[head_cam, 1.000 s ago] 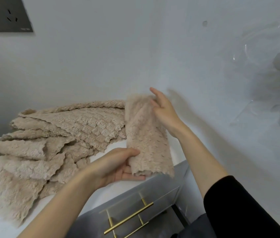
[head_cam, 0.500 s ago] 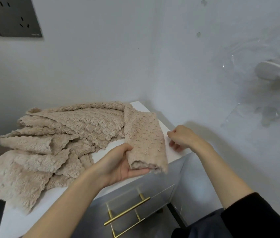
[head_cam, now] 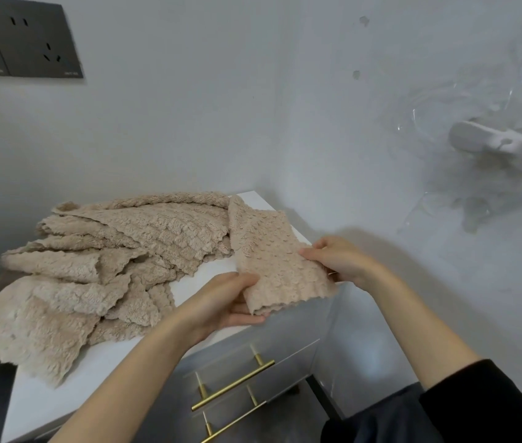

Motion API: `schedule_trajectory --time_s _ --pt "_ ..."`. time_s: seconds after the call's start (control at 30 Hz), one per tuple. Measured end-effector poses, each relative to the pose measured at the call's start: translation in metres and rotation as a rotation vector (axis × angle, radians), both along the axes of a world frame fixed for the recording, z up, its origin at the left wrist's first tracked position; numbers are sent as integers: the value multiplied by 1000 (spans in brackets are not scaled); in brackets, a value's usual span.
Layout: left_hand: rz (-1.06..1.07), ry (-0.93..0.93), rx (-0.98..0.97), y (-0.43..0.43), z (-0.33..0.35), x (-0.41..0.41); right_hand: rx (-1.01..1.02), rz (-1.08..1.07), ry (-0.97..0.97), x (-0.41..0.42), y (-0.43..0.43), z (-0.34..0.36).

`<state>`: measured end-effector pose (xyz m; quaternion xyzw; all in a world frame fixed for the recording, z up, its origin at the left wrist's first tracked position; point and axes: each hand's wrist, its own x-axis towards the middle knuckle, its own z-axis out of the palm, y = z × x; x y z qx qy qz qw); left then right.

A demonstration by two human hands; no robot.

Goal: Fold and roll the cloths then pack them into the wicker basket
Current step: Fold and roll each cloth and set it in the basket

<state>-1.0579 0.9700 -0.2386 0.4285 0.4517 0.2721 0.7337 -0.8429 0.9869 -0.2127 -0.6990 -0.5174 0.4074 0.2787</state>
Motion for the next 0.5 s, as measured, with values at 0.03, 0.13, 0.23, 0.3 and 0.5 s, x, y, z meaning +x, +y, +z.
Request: schedule_trajectory --time_s 0.03,0.13,0.23,0.3,0.5 --pt "-19 102 80 -1 -1 -1 65 -12 -143 4 0 -2" --pt "-84 293 251 -4 -2 -4 151 -22 -366 13 -2 -9" --pt "-88 431 384 -5 -1 -3 106 44 -499 18 -5 -18" --pt "-31 458 455 -3 -1 -4 129 34 -549 20 -5 -21" --pt "150 551 771 17 -4 -1 298 -55 -513 15 16 -22"
